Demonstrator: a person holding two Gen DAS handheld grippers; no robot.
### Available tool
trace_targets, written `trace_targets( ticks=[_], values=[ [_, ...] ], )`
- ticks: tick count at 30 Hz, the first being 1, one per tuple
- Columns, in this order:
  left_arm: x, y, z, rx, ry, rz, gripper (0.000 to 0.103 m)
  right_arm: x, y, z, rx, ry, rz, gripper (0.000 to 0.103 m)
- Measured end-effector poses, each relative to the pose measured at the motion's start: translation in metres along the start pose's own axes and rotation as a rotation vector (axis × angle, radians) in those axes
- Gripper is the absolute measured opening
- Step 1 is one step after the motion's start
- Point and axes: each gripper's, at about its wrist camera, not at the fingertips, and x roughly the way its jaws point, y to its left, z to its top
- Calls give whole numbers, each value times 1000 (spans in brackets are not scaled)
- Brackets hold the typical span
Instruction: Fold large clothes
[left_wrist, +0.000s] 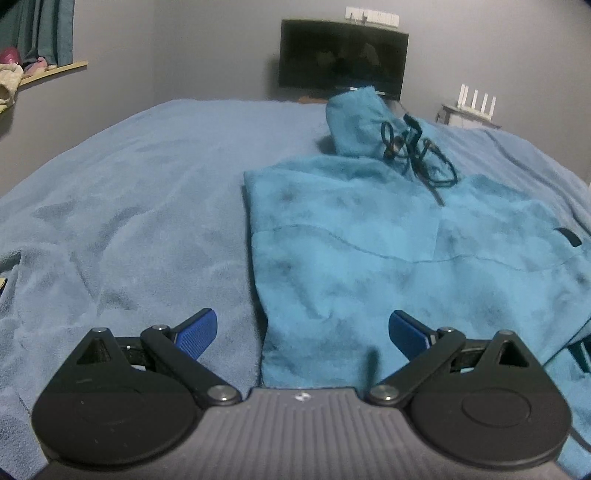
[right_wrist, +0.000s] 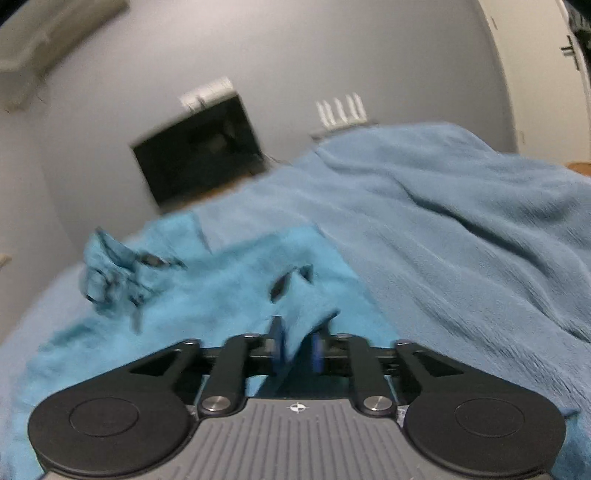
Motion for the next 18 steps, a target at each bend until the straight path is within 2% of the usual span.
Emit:
trace_targets(
  ticks=[1,3,5,6,8,10,12,14,18],
  values=[
    [1,0,0,0,4,6,99,2,-4,-2,17,3,-32,45],
    [1,1,0,-8,3,9,99,-2,-10,-2,52,-16,-57,54],
    [-2,2,1,-16,-12,5,99,-9,-8,2,53,-64,-52,56],
    [-5,2,2,-17,-28,7,99,-14,-2,5,30,-101,-45,61],
    [-14,0,5,-14,-82,17,99,-25,12,5,-36,-182,-44,73],
    [-25,-4,8,-13,-150,15,99,-34,28,4,-113,-254,-43,97],
    [-34,-10,11,-20,-200,1,99,-38,44,2,-205,-278,-5,101],
    [-38,-21,15,-25,-235,-3,99,-34,59,-2,-284,-254,27,102],
    [-37,-57,32,48,-235,44,103,-27,83,-16,-362,-247,40,103]
  ],
)
